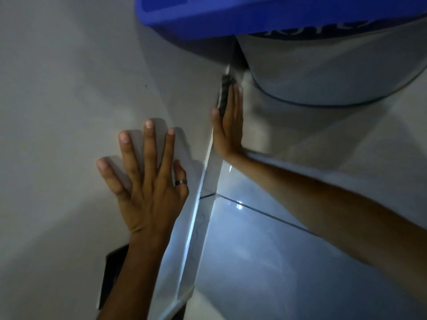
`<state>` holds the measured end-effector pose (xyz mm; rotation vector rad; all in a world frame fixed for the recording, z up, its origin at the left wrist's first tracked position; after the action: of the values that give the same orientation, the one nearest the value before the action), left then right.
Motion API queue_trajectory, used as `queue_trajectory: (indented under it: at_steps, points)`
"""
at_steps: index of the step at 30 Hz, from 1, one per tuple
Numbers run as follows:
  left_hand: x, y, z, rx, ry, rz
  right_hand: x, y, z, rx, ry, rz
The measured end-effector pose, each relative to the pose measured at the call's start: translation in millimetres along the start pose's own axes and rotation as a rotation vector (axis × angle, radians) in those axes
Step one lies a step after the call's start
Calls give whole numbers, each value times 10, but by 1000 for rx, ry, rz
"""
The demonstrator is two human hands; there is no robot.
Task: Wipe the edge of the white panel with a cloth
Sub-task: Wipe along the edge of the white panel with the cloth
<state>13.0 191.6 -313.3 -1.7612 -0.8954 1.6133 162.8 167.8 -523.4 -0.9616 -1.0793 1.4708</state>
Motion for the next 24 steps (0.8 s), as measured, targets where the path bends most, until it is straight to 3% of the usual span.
queue_trajectory:
  at_steps: [3,6,14,17,21,24]
  points:
    - [25,-8,28,10,-9,-16,-81,-102,-388,-2,45,-11]
    - [22,-9,28,7,13,-6,-23,-24,-131,50,-5,-24]
    - [29,13,17,39,-6,-22,382,767,2405,153,-449,93]
    - [13,22,6,41,10,15,337,577,1944,171,-376,-13]
    - [-2,22,3,31,26,38,108,160,578,21,-139,-51]
    - [12,14,8,20,14,45,12,5,-245,35,-47,-60]
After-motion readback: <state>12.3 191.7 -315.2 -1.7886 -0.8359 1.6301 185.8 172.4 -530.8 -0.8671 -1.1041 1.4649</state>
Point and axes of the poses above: each hand's wrist, its own z-axis away from the middle knuckle, its own x-axis out of the palm, y = z × x, the point moved 8 cm from there along -z, towards the middle knuckle, and after that the axes turned 10 degrees about x, right-handed, at the moved point
